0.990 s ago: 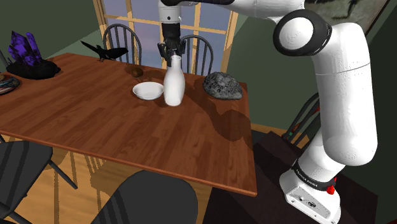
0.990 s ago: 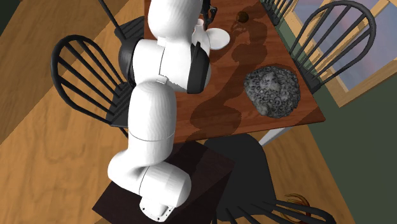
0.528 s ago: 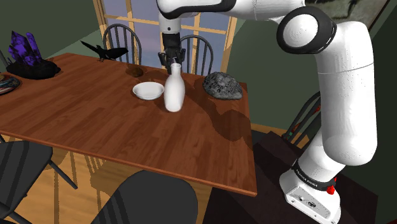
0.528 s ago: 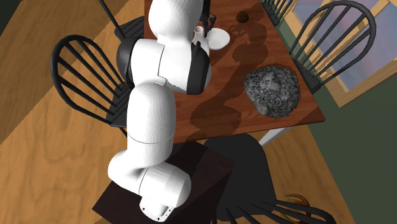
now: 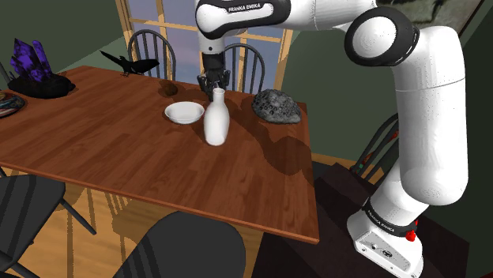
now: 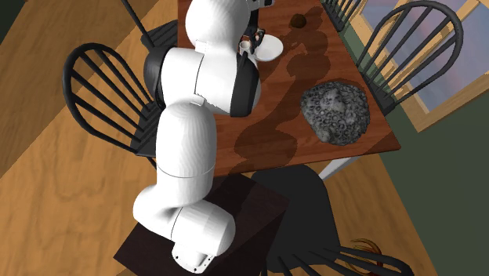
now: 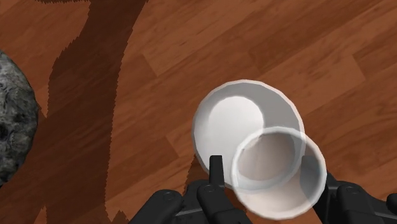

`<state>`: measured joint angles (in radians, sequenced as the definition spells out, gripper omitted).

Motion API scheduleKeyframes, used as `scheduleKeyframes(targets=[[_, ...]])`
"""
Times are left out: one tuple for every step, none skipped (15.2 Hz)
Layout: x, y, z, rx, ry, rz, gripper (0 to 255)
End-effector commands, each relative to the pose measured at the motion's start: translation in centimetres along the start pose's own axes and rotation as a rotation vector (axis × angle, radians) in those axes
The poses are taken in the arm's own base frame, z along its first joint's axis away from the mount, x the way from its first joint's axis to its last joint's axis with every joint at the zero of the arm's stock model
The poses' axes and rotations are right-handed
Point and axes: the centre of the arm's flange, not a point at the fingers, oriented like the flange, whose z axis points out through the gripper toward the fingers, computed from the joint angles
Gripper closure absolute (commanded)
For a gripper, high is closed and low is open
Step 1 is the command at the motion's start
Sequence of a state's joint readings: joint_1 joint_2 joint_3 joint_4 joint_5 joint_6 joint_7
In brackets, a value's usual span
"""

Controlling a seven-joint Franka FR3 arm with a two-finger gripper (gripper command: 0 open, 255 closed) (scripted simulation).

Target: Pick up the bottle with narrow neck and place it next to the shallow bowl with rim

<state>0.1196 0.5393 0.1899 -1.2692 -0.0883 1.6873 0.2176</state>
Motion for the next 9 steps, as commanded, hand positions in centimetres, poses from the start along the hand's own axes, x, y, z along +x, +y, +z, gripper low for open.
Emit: scheduleKeyframes(targets=[[0.02, -0.03, 0.13, 0.000, 0.001, 0.000, 255], [0.03, -0.03, 0.13, 0.000, 0.001, 0.000, 255], [0.03, -0.03, 0.13, 0.000, 0.001, 0.000, 255], [0.03, -0.03, 0.13, 0.000, 0.001, 0.000, 255], [0.03, -0.03, 0.13, 0.000, 0.001, 0.000, 255], [0.03, -0.03, 0.13, 0.000, 0.001, 0.000, 255], [0.03, -0.03, 0.13, 0.000, 0.001, 0.000, 0], [0.03, -0.03, 0.13, 0.000, 0.001, 0.000, 0], [0.03, -0.03, 0.13, 0.000, 0.001, 0.000, 0]])
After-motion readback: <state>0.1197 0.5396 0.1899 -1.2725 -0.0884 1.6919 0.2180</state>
